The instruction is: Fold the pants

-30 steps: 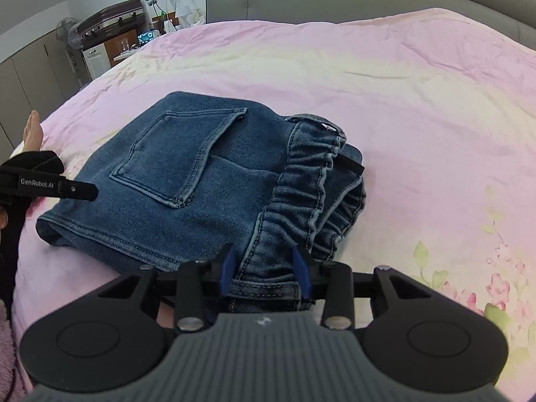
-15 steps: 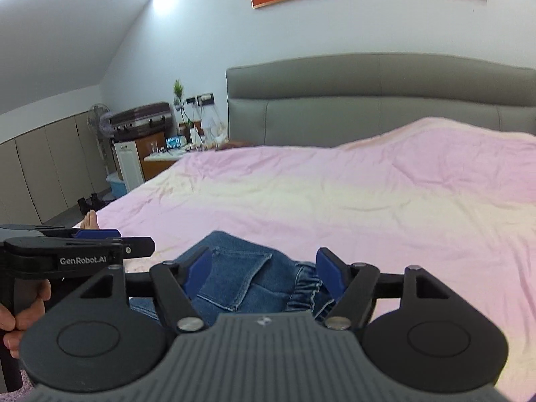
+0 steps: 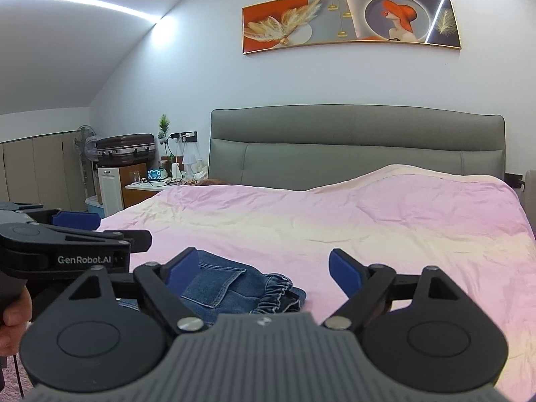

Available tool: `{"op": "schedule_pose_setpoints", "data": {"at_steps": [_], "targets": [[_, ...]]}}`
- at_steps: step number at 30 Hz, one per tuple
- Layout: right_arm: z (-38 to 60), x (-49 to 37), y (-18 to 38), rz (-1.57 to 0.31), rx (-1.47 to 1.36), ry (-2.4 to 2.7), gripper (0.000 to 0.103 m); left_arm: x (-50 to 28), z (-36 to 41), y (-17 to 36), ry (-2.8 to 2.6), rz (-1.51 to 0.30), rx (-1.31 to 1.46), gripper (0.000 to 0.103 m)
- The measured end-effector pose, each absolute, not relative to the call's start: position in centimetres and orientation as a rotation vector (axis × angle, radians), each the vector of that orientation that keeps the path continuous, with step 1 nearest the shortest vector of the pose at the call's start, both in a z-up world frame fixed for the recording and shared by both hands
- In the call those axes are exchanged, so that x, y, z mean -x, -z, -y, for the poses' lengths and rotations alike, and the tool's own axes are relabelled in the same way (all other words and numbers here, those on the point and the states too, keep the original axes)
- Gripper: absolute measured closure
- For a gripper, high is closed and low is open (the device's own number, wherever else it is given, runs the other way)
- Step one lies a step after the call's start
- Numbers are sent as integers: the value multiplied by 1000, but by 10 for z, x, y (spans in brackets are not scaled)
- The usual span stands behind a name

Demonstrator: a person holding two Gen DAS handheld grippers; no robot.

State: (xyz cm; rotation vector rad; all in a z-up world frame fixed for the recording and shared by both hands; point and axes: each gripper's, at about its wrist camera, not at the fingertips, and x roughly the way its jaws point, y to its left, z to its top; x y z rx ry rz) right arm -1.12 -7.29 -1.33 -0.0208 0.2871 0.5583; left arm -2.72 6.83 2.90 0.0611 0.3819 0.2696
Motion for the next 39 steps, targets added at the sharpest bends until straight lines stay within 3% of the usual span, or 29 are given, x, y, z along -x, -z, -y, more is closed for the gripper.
{"op": "schedule_pose_setpoints", "data": {"at_steps": [4,13,39], "targets": [[68,12,23,-301,50,-537,13,30,-67,-24,-283,-397,-61,5],[64,11,43,-327,43,-502,5,29,-77,0,-322,-444,-12,5],[64,3,55,-412,45,-463,5,31,-79,7,-311,-490,0,5]]}}
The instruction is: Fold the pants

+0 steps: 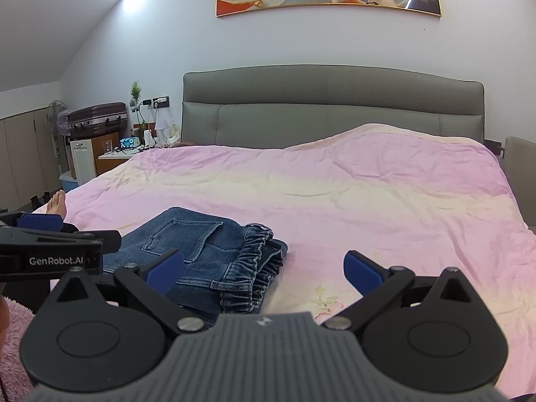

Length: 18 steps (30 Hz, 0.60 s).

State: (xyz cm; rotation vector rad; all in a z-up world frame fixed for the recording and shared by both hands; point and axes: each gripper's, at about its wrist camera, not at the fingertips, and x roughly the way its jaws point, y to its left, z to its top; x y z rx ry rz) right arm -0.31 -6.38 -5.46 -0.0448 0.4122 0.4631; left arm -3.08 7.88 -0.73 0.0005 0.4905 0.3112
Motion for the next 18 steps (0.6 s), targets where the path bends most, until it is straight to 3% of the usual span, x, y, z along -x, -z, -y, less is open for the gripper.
{"op": "schedule_pose_setpoints", "data": {"at_steps": [18], "targets": [[66,6,55,-399,40,-466,5,31,-79,5,-309,-491,1,5]]}}
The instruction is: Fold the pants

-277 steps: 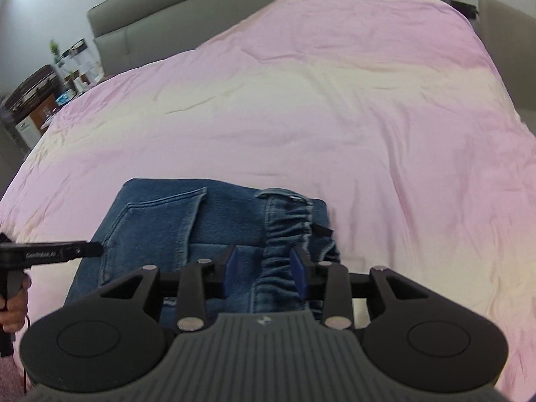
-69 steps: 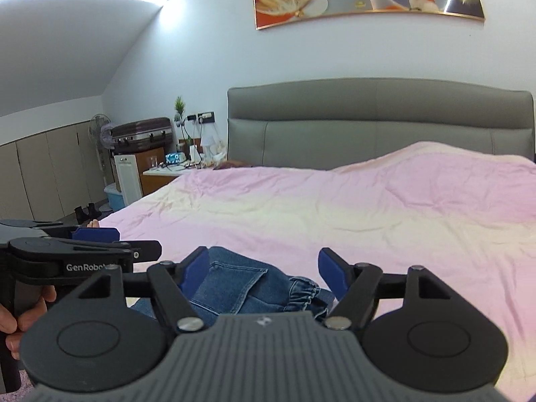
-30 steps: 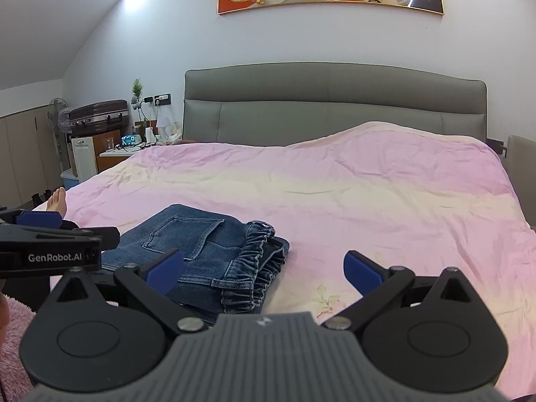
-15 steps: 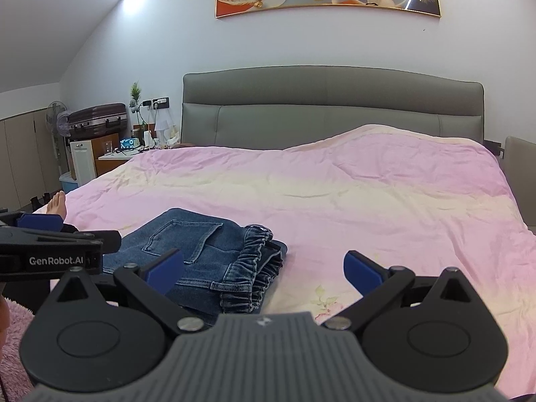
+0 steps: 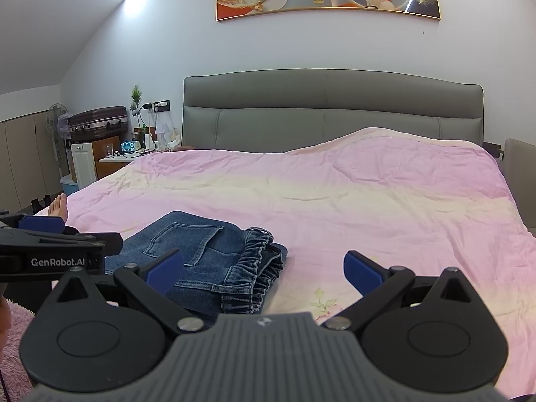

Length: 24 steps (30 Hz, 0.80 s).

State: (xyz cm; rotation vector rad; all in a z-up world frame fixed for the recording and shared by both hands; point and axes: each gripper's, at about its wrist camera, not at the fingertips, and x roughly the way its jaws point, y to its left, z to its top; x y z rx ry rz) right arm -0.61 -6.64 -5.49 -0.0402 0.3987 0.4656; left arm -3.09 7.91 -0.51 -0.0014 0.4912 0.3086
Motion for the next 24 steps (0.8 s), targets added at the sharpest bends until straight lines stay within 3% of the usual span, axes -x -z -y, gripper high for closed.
{"op": "schedule_pose_setpoints", "data": {"at_steps": [24], "targets": [[68,8,54,-392,32,-460,5,34,-78,5,-308,-494,4,5]]}}
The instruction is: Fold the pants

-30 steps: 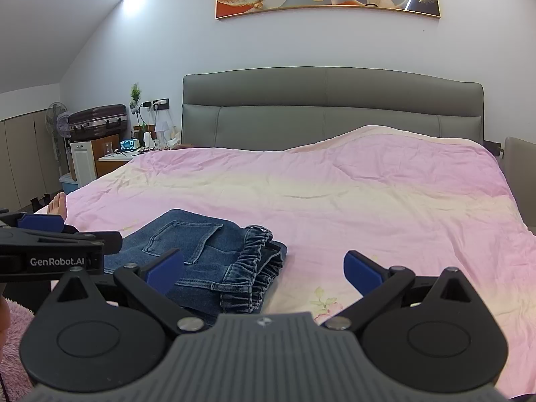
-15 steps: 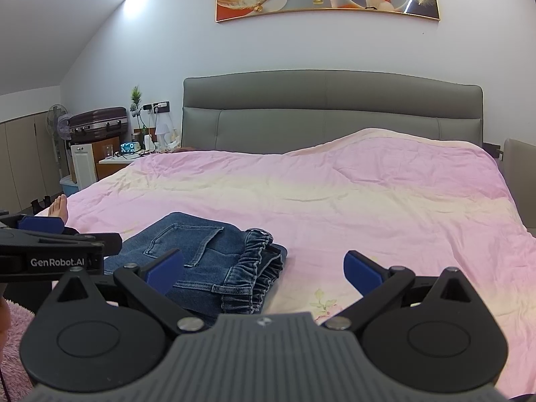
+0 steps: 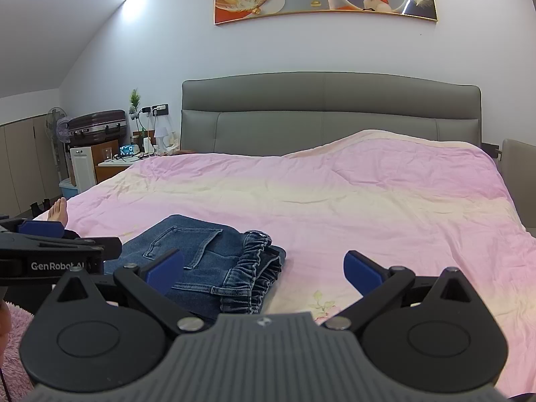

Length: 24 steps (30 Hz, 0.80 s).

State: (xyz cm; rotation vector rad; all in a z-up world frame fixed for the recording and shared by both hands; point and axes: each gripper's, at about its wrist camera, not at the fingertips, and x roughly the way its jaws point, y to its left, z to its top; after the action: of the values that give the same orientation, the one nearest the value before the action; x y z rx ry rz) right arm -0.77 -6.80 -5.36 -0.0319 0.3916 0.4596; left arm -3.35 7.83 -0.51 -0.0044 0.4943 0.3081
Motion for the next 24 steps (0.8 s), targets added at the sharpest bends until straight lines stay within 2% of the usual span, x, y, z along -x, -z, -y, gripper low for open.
{"op": "schedule_pose_setpoints", "data": {"at_steps": [24], "targets": [[70,13,51,-381,32,-456,5,34,-73,5,-312,-502,10,5]]}}
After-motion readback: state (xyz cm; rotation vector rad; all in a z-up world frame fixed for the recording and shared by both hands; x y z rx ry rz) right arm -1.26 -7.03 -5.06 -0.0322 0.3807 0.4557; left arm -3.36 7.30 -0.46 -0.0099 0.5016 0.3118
